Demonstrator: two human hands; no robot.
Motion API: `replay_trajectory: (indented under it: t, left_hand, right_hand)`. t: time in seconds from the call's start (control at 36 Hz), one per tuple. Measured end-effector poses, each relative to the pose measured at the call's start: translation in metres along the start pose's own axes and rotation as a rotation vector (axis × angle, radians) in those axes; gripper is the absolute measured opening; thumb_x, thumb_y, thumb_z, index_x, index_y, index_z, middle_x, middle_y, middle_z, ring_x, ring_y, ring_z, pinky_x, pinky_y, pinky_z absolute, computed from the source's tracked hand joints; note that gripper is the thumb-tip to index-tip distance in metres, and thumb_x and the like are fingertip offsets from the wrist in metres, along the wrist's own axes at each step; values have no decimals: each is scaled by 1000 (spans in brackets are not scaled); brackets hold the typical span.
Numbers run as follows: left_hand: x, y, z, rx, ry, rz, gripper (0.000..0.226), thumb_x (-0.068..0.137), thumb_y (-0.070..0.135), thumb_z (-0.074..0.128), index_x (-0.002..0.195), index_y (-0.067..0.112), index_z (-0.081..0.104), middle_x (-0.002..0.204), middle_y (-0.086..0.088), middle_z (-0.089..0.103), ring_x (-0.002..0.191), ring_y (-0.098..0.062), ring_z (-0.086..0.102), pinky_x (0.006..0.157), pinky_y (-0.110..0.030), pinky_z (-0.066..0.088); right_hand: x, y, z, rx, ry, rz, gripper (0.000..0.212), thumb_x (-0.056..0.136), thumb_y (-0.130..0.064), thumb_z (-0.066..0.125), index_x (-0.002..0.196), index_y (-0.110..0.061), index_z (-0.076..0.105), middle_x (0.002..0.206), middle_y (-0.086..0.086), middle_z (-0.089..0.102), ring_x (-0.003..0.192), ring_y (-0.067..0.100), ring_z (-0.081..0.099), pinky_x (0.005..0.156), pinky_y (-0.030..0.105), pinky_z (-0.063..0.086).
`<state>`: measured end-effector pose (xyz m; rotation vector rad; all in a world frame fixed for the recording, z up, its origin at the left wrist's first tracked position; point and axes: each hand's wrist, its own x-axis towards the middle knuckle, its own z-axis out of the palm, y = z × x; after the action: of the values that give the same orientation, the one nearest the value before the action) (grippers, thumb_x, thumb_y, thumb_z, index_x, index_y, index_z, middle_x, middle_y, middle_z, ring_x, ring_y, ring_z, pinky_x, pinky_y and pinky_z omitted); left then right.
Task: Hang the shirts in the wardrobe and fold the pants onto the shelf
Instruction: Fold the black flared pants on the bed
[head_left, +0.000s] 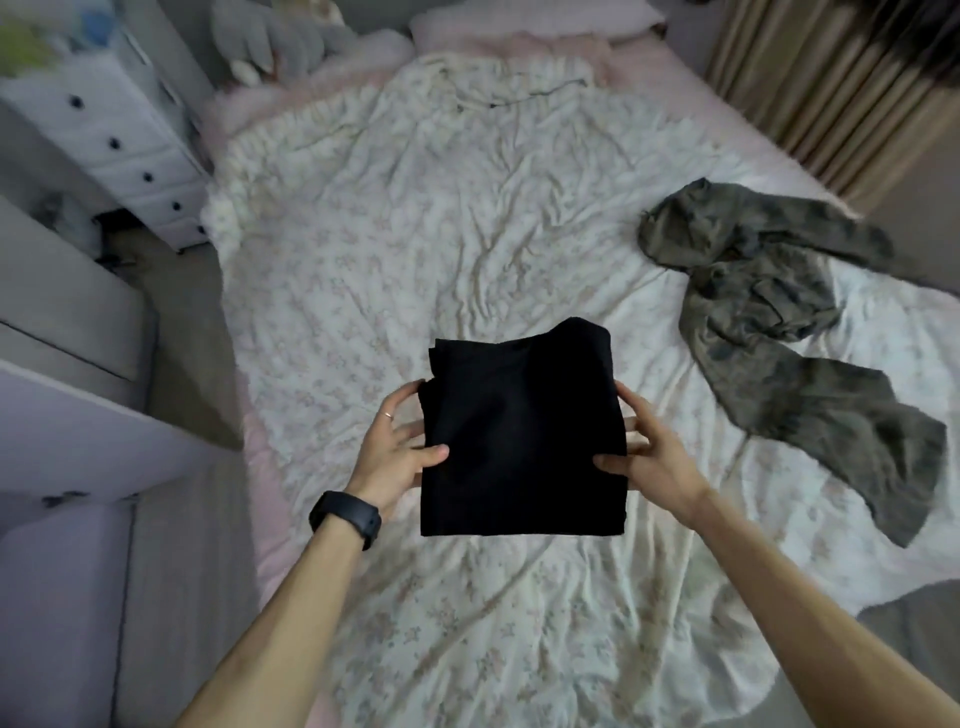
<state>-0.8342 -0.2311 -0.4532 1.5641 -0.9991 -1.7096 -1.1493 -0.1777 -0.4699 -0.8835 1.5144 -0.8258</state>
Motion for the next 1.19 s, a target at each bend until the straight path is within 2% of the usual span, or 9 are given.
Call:
replay_trajectory:
  t: [0.08,0.31,0.42,0.53,0.67,0.72,0.81,1.06,1.19]
  left_hand:
    - [-31,55,9,8,51,110,84,81,-13,71,128,54,53,121,-9,67,101,-23,73,69,-36,59]
    - [-185,189,34,-4,258,423,83,80,-15,70,125,53,54,119,-13,66,105,-27,70,68,-41,59]
    - [-261,228,37,-29,362,564,84,80,-18,68,116,57,58,109,-3,73,98,-12,72,67,-39,61]
    - [-330,248,38,-40,464,654,82,82,-16,67,125,51,54,98,5,77,96,-18,73,68,-39,61]
    - [-394,262,34,-97,566,712,81,82,-18,67,129,47,52,118,-3,65,102,-19,70,68,-40,62]
    - [-418,265,28,-105,603,722,80,83,-17,67,129,48,51,118,-3,63,101,-16,69,62,-34,60]
    - [-453,265,12,-105,643,754,80,84,-15,66,127,51,51,124,-11,61,111,-25,65,68,-43,62]
    - [-550,218,-61,-137,839,808,78,85,-18,63,129,45,52,121,-16,68,101,-27,72,68,-40,61]
    - [-593,160,-126,-226,949,767,78,84,-24,60,132,38,51,123,-18,66,111,-31,68,75,-44,61]
  right_hand:
    - [-12,-55,-14,-35,-5,-147,94,81,10,75,128,-66,47,106,1,60,90,17,70,74,38,61]
    - [-96,-216,-47,-97,-137,-511,94,83,10,73,135,-63,45,106,0,60,88,14,70,70,29,59]
    - [-147,-279,-50,-90,-222,-652,91,85,6,72,138,-62,43,108,0,58,86,10,72,70,29,61]
    - [-193,-327,-45,-108,-288,-776,94,84,7,71,133,-68,43,109,3,58,87,10,72,70,31,62]
    - [-231,-364,-25,-104,-380,-841,94,84,12,69,140,-60,43,103,0,58,83,11,72,69,30,62]
    - [-243,-376,-14,-96,-430,-871,95,84,15,66,141,-57,44,95,-11,62,79,8,72,65,24,59]
    - [-264,-390,9,-92,-492,-911,94,84,15,66,142,-55,43,81,-29,62,75,2,70,66,20,57]
    - [-314,-389,132,-69,-674,-923,92,84,15,68,143,-51,44,102,0,56,81,5,71,68,21,58]
    - [-339,-356,232,-122,-780,-913,91,83,12,71,141,-53,46,103,-6,60,84,1,70,71,17,56]
